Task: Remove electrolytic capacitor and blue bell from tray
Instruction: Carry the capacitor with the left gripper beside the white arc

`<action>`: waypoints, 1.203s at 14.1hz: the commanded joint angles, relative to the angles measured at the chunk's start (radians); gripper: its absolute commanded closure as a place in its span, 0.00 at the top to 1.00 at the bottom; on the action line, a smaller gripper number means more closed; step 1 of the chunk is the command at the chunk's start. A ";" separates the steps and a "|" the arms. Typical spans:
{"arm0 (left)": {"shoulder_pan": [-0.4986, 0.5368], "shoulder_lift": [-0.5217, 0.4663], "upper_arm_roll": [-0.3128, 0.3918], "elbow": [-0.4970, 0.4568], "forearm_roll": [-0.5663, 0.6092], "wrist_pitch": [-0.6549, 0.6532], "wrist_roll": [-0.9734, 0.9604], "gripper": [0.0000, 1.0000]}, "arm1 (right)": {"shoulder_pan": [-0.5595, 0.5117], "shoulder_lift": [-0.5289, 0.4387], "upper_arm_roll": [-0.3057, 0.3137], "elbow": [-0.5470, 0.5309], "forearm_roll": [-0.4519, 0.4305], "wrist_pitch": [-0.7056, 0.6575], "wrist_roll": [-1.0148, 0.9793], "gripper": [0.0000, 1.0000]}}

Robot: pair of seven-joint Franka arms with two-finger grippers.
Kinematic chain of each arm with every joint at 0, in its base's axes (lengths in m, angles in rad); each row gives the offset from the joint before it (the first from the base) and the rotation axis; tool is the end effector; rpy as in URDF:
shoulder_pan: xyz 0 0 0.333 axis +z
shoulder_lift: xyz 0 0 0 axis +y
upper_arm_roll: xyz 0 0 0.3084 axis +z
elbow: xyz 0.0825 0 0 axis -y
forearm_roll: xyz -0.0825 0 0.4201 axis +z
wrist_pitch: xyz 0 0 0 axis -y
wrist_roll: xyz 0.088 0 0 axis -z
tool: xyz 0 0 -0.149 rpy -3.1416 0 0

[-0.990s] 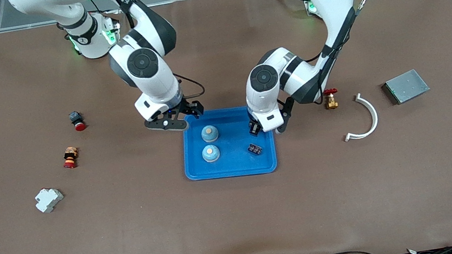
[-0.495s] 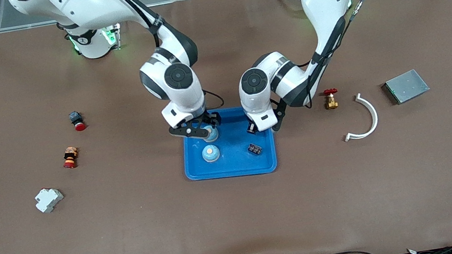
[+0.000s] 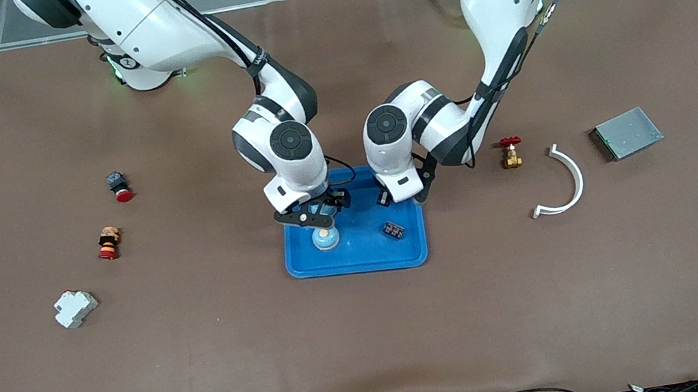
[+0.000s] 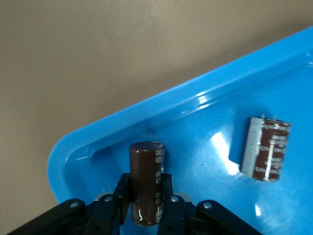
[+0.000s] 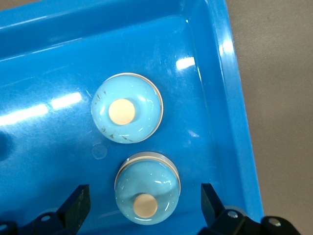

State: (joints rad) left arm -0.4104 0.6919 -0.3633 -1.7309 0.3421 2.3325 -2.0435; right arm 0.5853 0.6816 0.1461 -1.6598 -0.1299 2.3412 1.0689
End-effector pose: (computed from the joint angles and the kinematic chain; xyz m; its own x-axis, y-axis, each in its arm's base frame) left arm 0.5036 -0.4618 0.1257 0.4529 0.8913 0.0221 0.8915 -0.4525 -0.0223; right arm 0.5333 0.4635 0.1423 0.9610 -0.2763 0.0062 -0.2763 -0.9611 -0.0070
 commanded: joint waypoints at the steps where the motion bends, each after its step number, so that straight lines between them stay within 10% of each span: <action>1: 0.001 -0.032 0.009 0.048 0.029 -0.042 -0.018 0.00 | 0.015 0.030 -0.010 0.021 -0.043 0.030 0.028 1.00; 11: 0.289 -0.230 -0.026 0.073 -0.017 -0.305 0.374 0.00 | 0.028 0.062 -0.011 0.021 -0.045 0.040 0.043 1.00; 15: 0.447 -0.244 -0.037 -0.060 -0.008 -0.297 0.552 0.00 | 0.031 0.062 -0.010 0.023 -0.047 0.040 0.040 0.11; 17: 0.514 -0.238 -0.037 -0.108 -0.003 -0.280 0.635 0.00 | 0.031 0.062 -0.010 0.023 -0.045 0.038 0.042 0.00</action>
State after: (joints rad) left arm 0.0393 0.4802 -0.3820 -1.7660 0.3429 2.0277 -1.4779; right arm 0.6032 0.7317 0.1451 -1.6560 -0.1566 2.3821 1.0878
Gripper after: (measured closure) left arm 0.705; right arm 0.344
